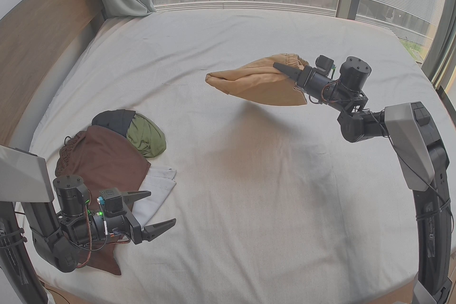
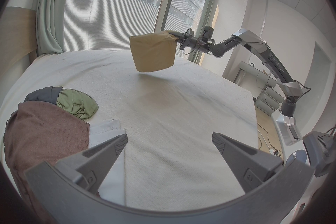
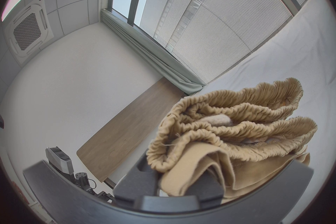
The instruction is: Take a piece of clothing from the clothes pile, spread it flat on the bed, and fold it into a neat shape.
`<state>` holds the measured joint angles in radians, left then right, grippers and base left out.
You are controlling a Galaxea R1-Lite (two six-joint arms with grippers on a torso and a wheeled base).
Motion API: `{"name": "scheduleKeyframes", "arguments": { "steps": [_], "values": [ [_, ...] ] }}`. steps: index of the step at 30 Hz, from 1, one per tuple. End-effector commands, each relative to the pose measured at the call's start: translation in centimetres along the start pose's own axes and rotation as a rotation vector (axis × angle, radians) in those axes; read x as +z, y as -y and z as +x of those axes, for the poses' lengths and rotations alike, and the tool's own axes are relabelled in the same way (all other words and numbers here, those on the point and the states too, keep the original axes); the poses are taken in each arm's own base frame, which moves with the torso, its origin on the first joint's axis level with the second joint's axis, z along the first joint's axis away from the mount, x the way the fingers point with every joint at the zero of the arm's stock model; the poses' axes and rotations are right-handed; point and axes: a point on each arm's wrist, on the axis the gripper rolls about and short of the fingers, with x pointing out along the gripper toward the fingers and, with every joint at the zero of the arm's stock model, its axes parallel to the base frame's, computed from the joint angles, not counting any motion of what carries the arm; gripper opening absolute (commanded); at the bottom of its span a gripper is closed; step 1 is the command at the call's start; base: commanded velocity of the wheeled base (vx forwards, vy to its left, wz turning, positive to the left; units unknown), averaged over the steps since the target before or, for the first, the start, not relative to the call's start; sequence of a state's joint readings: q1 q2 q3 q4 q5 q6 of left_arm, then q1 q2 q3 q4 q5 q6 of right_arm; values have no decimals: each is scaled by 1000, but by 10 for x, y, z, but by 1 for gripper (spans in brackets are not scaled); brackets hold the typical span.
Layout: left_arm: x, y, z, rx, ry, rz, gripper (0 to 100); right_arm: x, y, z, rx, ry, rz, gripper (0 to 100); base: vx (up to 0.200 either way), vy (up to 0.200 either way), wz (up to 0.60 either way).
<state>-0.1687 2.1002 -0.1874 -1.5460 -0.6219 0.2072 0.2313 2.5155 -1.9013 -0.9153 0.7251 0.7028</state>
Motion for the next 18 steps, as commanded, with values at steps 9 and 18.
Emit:
{"name": "scheduleKeyframes", "arguments": {
  "steps": [9,18],
  "values": [
    [-1,0,0,0,-3,-3,100,-73,37,-23,-111,-114,131,0,0,0,0],
    [-1,0,1,-2,-5,-2,100,-126,33,-60,-149,-172,190,0,0,0,0]
  ]
}}
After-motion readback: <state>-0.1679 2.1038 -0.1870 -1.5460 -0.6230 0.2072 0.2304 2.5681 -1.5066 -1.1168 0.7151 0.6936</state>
